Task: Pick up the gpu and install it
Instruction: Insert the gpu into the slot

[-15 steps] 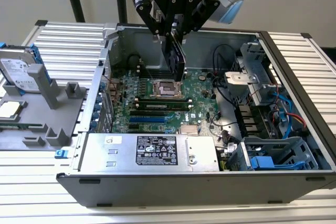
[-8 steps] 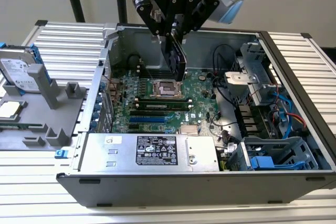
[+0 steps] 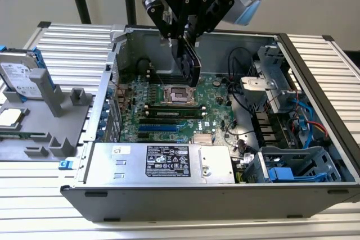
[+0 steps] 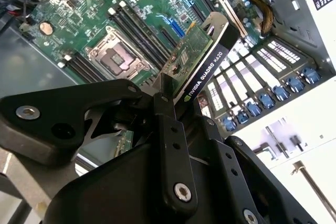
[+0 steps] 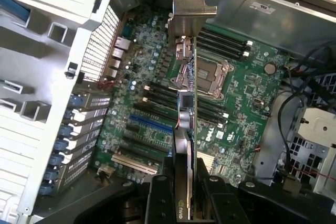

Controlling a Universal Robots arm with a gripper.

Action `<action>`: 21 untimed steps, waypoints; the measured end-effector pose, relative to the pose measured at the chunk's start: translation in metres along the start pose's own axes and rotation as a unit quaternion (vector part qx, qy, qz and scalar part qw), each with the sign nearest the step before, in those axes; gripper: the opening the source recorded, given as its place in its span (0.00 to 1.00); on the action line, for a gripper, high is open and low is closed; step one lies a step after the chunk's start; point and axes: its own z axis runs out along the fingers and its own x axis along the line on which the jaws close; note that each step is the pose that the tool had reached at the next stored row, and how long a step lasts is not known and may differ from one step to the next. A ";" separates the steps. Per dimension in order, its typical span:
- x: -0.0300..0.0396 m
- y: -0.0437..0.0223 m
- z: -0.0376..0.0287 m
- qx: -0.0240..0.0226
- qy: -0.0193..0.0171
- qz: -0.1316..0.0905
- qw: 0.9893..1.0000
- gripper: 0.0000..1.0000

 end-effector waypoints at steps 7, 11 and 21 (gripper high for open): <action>0.0000 0.0000 0.0000 0.000 0.001 -0.019 1.000 0.00; 0.0000 0.0000 0.0000 0.000 0.001 -0.030 1.000 0.00; 0.0000 0.0000 0.0000 0.000 0.003 -0.056 0.998 0.00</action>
